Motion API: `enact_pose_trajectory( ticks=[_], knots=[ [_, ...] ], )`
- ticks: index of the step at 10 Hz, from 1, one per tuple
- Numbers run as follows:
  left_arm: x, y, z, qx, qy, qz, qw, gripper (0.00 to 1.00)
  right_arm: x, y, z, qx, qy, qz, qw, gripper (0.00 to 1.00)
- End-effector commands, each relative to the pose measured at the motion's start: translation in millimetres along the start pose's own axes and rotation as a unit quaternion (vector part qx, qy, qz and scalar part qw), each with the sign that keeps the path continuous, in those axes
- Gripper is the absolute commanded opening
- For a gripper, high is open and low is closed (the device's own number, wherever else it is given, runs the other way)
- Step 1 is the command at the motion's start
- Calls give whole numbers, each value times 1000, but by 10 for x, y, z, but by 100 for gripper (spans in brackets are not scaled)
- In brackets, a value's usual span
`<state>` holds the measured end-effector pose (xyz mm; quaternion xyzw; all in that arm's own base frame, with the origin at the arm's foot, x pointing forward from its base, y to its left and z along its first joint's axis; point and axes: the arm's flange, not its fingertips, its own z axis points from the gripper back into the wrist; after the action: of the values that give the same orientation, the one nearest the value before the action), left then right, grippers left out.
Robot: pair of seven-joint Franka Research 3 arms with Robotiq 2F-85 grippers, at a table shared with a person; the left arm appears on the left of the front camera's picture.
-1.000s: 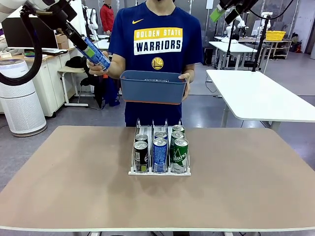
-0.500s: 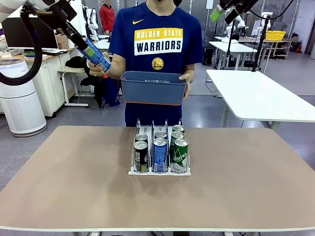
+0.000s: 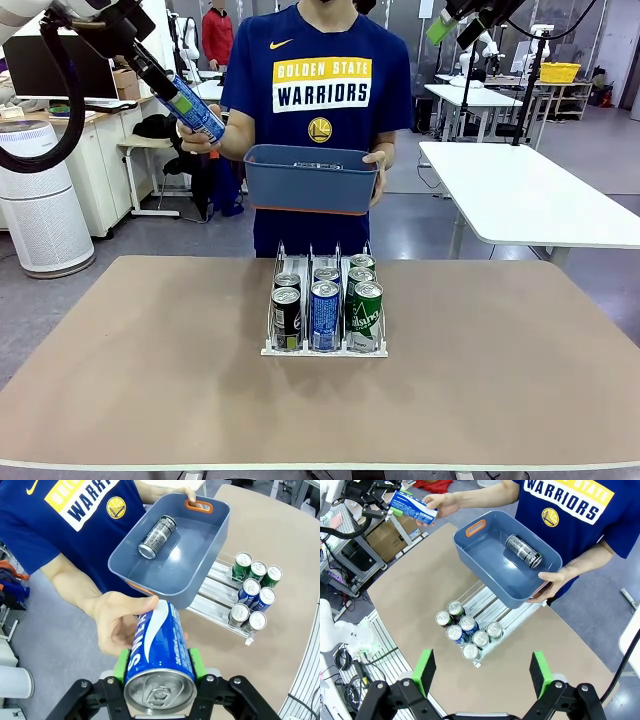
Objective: Fill the beverage cans into the dispenser.
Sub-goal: Pick up the Ionic drink handed by the human, then place the picked Ionic drink in the line of the Automatic Can Dispenser with the same cans.
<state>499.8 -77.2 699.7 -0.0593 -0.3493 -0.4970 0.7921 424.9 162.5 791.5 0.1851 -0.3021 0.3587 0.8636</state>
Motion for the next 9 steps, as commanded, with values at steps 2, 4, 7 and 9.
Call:
enact_pose_trajectory(
  ticks=[2,4,7,9],
  knots=[
    [-4,1,0,-1,1,-5,1000,0,-4,2,1,-1,2,-3,1000,100],
    [-4,1,0,-1,1,-5,1000,0,-4,2,1,-1,2,-3,1000,100],
    [-4,1,0,-1,1,-5,1000,0,-4,2,1,-1,2,-3,1000,100],
    [-4,1,0,-1,1,-5,1000,0,-4,2,1,-1,2,-3,1000,100]
  ],
)
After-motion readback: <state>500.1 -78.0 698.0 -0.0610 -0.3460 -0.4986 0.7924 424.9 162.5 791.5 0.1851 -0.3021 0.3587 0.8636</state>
